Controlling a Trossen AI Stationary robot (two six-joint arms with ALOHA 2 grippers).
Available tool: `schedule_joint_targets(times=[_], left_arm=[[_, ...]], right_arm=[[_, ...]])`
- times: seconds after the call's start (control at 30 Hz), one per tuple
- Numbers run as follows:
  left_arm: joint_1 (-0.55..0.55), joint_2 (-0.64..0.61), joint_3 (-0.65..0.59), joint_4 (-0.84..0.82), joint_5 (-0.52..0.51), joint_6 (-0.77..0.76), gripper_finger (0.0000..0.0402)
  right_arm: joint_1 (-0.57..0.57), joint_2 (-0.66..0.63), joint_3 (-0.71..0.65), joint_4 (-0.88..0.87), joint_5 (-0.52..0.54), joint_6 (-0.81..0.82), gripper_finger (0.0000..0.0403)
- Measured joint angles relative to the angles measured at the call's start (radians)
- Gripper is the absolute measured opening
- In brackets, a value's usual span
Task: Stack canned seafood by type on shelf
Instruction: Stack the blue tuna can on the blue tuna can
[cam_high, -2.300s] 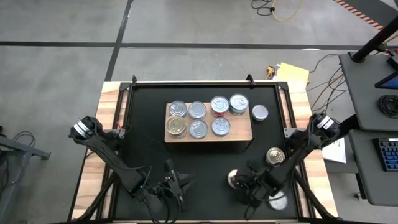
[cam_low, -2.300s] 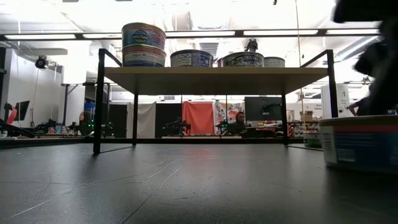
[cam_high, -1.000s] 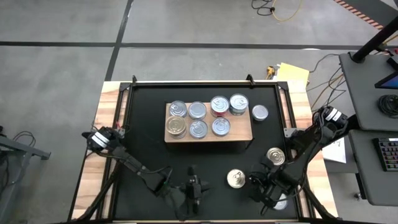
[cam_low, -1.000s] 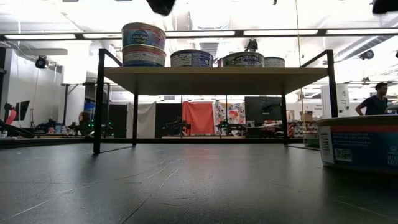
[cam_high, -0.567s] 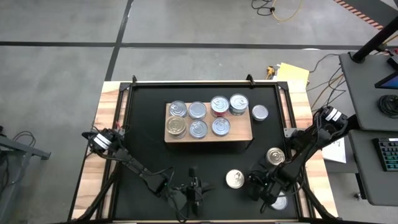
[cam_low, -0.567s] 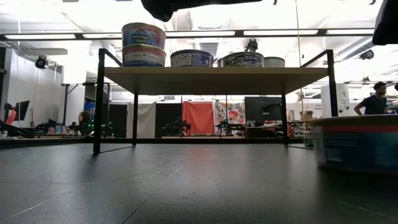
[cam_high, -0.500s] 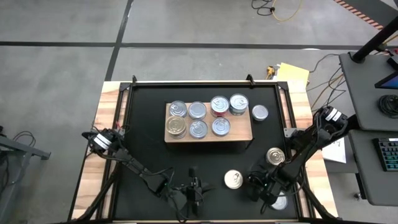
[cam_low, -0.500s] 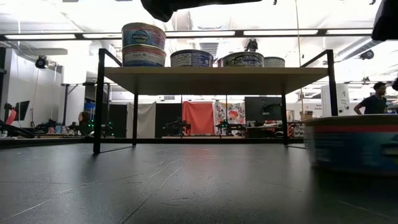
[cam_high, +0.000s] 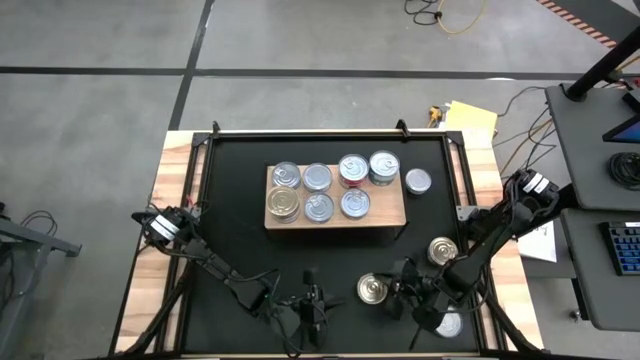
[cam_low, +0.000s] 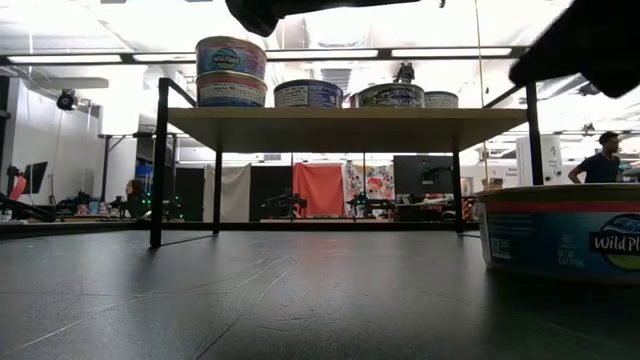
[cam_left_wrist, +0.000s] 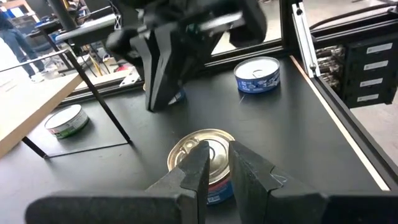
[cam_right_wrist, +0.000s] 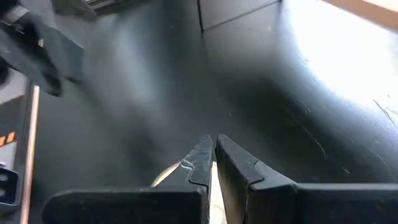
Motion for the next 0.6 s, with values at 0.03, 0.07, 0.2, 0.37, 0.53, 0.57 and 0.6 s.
schedule_joint_targets(times=[0.03, 0.07, 0.2, 0.37, 0.53, 0.57, 0.6], left_arm=[[0.000, 0.000, 0.000, 0.000, 0.000, 0.000, 0.0045], [0.000, 0.000, 0.000, 0.000, 0.000, 0.000, 0.0045], [0.001, 0.000, 0.000, 0.000, 0.000, -0.020, 0.0045], [-0.001, 0.000, 0.000, 0.000, 0.000, -0.140, 0.0045], [-0.004, 0.021, 0.000, 0.005, 0.000, -0.249, 0.0045], [-0.004, 0.031, 0.000, 0.006, 0.000, -0.269, 0.0045], [-0.004, 0.043, -0.001, 0.011, 0.000, -0.286, 0.0045]], right_arm=[[-0.001, 0.000, 0.010, -0.001, 0.001, -0.021, 0.0013], [-0.001, 0.000, 0.019, -0.001, -0.002, -0.033, 0.0013], [0.004, -0.001, 0.056, -0.072, -0.090, -0.045, 0.0013], [0.043, -0.006, 0.121, -0.325, -0.229, 0.112, 0.0013], [0.065, -0.004, 0.157, -0.533, -0.358, 0.273, 0.0013], [0.067, -0.002, 0.151, -0.543, -0.363, 0.289, 0.0013], [0.067, 0.003, 0.142, -0.542, -0.367, 0.298, 0.0013]])
